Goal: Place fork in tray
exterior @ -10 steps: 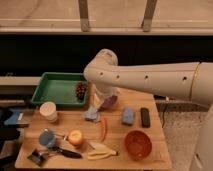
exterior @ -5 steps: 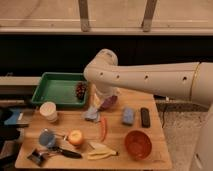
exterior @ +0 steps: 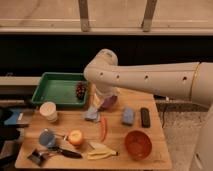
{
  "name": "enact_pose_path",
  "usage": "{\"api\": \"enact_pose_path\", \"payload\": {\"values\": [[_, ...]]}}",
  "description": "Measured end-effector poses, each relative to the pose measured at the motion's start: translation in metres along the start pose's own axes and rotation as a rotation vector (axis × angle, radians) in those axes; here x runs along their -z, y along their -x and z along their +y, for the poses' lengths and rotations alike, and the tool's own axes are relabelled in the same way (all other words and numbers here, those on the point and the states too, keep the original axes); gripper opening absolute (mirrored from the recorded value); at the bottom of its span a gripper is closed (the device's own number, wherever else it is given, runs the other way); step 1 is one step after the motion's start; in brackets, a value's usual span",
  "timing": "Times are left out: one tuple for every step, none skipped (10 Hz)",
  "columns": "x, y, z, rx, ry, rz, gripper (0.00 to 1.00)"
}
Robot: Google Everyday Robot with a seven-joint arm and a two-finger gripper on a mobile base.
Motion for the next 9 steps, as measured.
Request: {"api": "enact_pose_path", "payload": {"values": [[0.000, 0.000, 0.000, 0.000, 0.000, 0.000, 0.80], [0.000, 0.000, 0.000, 0.000, 0.000, 0.000, 0.80], [0.000, 0.000, 0.000, 0.000, 0.000, 0.000, 0.80], [0.000, 0.000, 0.000, 0.000, 0.000, 0.000, 0.80], [0.000, 0.001, 0.000, 0.002, -0.001, 0.000, 0.80], [-0.001, 0.006, 0.000, 0.022, 0.003, -0.002, 0.80], [-0.002, 0.013, 0.005, 0.047, 0.006, -0.002, 0.80], [-0.002, 0.022, 0.013, 0.075, 0.012, -0.009, 0.80], [-0.004, 0.038, 0.029, 0.121, 0.022, -0.014, 0.80]]}}
